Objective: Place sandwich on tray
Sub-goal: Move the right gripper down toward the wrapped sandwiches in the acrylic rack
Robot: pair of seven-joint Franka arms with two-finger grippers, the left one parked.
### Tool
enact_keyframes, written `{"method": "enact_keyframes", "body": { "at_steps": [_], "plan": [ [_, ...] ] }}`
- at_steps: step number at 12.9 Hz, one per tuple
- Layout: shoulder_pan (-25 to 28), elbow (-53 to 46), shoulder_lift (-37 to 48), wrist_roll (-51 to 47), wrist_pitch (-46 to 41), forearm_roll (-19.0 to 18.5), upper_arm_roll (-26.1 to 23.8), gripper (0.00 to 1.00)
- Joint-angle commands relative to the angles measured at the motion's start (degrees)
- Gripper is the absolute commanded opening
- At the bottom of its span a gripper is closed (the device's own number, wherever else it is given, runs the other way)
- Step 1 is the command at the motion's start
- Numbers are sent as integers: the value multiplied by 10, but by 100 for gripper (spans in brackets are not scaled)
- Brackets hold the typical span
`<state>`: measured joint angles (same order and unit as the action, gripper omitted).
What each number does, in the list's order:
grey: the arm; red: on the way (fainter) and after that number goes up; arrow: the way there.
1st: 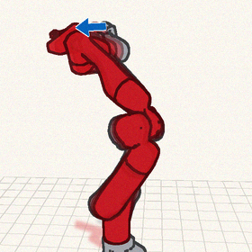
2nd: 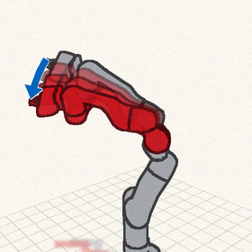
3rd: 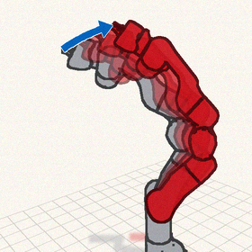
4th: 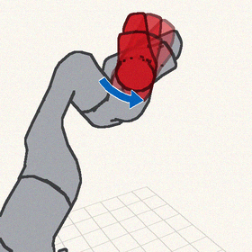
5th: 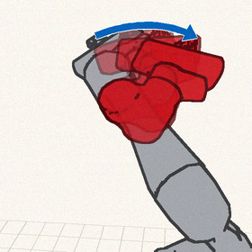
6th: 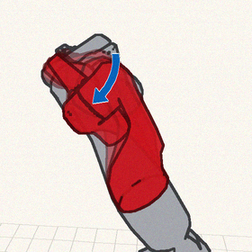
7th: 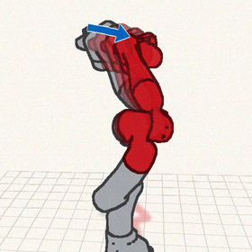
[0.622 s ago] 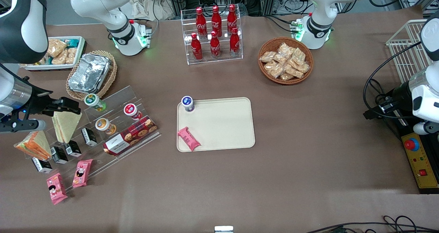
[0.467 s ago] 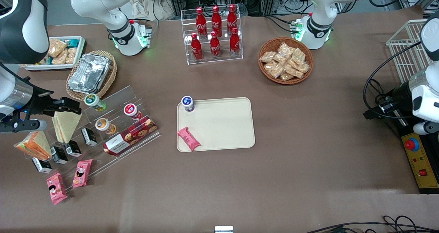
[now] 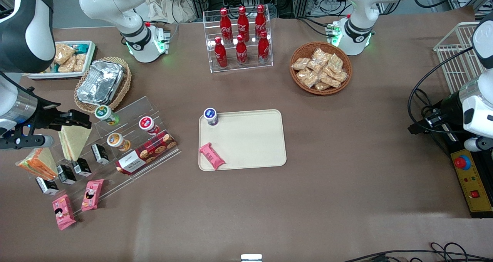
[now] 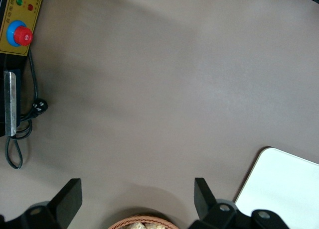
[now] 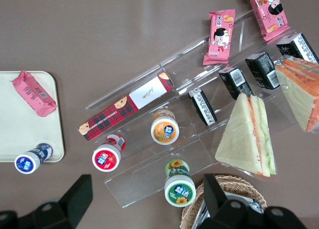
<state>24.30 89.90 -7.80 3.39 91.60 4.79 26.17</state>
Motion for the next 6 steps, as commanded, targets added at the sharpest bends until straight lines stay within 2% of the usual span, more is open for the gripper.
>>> {"method": "enact_keyframes", "body": {
  "at_steps": [1,3,6],
  "plan": [
    [0,-1,-9,5,4,-2,-1,99],
    [3,4,-24,62,-5,-3,-1,99],
    [-7,4,-27,77,1,-4,4,99]
  ]
}}
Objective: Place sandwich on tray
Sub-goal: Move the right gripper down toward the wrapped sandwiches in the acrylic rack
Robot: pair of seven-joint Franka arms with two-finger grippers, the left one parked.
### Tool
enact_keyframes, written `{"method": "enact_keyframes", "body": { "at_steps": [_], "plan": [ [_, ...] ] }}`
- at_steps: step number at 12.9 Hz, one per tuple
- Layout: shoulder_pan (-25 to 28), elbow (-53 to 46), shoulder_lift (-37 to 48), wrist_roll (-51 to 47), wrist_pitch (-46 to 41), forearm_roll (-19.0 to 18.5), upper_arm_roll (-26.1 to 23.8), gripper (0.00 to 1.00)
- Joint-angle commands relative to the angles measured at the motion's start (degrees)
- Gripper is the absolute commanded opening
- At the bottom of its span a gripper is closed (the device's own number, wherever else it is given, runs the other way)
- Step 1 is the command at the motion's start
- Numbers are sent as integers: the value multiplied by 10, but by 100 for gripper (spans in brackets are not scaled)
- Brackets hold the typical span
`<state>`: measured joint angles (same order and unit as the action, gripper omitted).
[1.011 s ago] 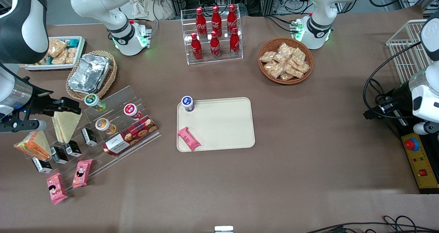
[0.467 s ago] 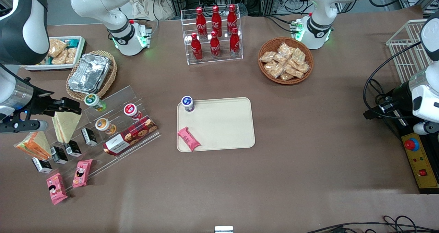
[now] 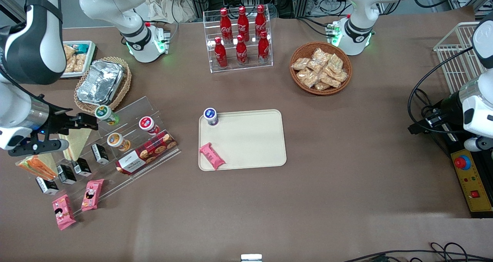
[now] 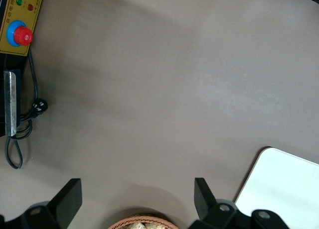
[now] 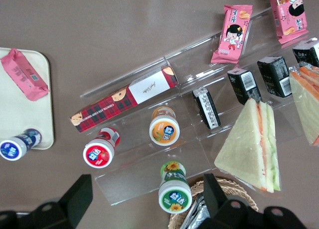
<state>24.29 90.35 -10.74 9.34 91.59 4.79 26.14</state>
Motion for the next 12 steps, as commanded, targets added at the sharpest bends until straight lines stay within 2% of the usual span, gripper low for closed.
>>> {"method": "enact_keyframes", "body": {
  "at_steps": [1,4,6,9,12],
  "plan": [
    [-18,-1,1,35,1,-12,5,99],
    [-82,-2,2,144,11,-14,5,99],
    [-109,-2,-2,234,55,-37,5,99],
    [-161,-2,-39,371,118,-30,4,99],
    [-185,-2,-71,436,155,-26,4,99]
  ]
}}
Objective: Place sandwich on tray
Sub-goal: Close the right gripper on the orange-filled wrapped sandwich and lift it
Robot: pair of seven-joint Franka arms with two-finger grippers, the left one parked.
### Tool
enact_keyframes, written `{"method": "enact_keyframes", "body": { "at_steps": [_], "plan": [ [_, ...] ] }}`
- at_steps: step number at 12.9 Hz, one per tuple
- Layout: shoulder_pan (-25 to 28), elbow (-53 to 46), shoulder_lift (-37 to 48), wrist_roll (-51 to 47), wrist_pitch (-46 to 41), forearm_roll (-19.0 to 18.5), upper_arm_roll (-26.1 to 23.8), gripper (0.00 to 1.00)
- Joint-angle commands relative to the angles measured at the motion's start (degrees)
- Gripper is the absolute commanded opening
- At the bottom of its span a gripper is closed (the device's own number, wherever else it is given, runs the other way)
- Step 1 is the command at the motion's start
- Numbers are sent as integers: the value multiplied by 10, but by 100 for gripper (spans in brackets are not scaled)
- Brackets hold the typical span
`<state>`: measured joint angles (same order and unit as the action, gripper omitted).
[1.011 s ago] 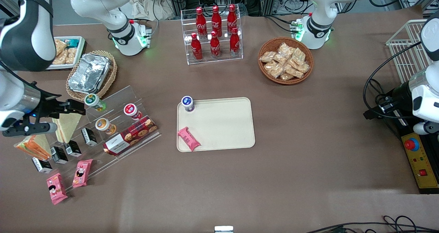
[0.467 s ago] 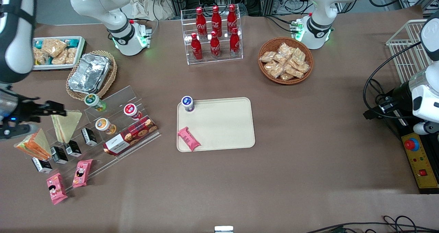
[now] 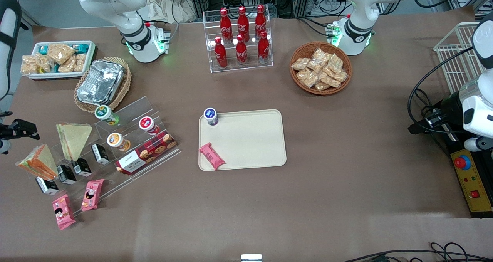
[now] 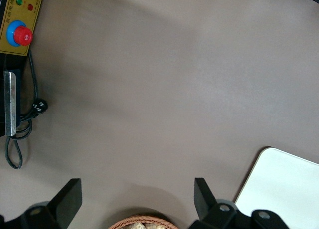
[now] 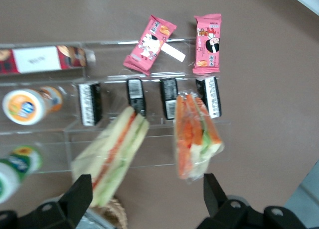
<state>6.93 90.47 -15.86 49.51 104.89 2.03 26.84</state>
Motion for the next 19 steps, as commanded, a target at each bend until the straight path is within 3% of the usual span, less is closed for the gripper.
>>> {"method": "enact_keyframes", "body": {
  "at_steps": [1,4,12,13,16,17,18,19],
  "plan": [
    [-22,-2,-32,57,40,2,-4,99],
    [-46,-1,-67,103,74,34,-5,99],
    [-54,13,-107,108,122,54,-6,97],
    [-54,13,-107,109,122,56,-6,84],
    [-54,8,-107,134,121,55,-6,25],
    [-54,6,-108,150,121,54,-6,11],
    [-54,4,-108,176,121,54,-6,0],
    [-54,0,-106,187,117,54,-6,0]
  ]
}}
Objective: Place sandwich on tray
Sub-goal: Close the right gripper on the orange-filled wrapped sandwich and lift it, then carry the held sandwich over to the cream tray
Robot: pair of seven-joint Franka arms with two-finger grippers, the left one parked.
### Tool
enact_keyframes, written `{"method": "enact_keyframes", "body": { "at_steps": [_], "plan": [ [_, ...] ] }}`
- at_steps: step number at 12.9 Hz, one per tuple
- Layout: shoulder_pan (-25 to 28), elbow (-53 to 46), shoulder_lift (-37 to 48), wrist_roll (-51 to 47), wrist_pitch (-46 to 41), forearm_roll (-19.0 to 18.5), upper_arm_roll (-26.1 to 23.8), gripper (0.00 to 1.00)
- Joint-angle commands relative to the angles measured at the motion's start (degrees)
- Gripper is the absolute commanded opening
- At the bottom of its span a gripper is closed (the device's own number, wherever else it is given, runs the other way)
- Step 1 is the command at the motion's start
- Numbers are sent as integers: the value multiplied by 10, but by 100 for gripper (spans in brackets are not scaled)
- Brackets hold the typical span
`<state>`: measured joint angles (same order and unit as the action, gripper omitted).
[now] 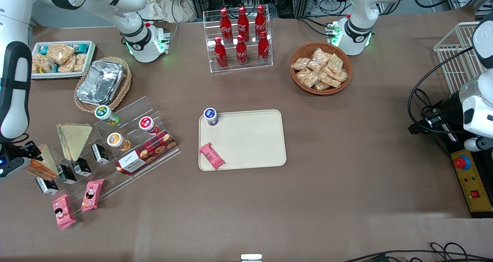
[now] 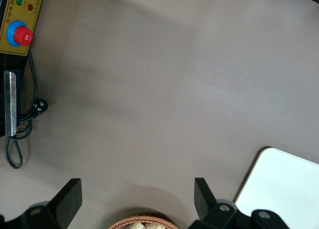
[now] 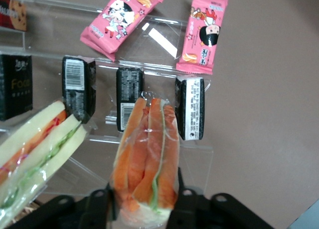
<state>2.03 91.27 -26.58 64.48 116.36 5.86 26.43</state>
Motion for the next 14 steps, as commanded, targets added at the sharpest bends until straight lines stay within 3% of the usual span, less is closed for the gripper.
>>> {"method": "enact_keyframes", "body": {
  "at_steps": [1,5,7,12,14],
  "plan": [
    [-5,-20,8,38,-7,13,-2,0],
    [8,-123,16,35,-162,12,-6,0],
    [48,-134,42,32,-215,14,-9,0],
    [218,-133,99,28,-241,19,-14,0],
    [283,-132,96,-20,-239,29,-26,0]
  ]
}}
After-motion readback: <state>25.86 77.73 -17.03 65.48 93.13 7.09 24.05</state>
